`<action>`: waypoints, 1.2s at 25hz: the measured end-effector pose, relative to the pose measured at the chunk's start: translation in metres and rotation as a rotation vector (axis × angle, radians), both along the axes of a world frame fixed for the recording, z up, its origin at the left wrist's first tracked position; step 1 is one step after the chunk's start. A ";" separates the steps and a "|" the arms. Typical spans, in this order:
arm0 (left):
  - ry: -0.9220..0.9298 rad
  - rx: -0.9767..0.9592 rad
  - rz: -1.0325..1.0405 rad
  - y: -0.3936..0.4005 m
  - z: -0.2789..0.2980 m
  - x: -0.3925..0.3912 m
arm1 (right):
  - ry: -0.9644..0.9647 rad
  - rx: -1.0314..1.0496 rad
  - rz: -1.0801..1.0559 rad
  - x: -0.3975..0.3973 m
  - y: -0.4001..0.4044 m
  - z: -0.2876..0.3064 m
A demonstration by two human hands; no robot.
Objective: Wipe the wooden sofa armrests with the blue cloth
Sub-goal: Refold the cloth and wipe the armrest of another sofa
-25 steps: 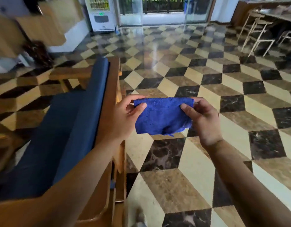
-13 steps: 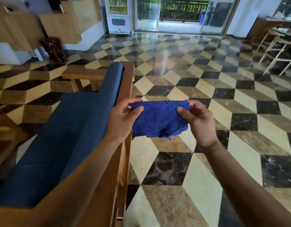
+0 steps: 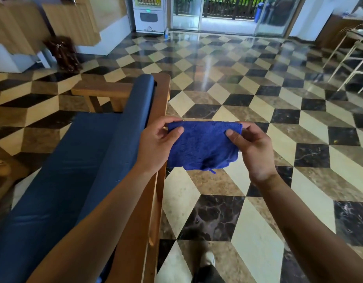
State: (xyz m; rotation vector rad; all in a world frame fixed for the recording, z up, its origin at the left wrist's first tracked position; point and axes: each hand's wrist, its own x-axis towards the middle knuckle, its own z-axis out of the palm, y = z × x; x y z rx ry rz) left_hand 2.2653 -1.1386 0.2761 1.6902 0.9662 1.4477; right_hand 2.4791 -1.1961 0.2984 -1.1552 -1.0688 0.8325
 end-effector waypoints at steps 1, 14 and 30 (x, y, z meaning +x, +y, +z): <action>-0.011 -0.011 0.002 0.013 -0.002 0.005 | 0.007 -0.001 0.004 0.005 0.014 -0.001; 0.049 -0.065 0.039 0.217 0.010 0.109 | 0.020 0.001 0.117 0.118 0.252 -0.008; 0.073 -0.029 0.129 0.530 -0.008 0.115 | -0.008 -0.032 0.098 0.126 0.559 -0.015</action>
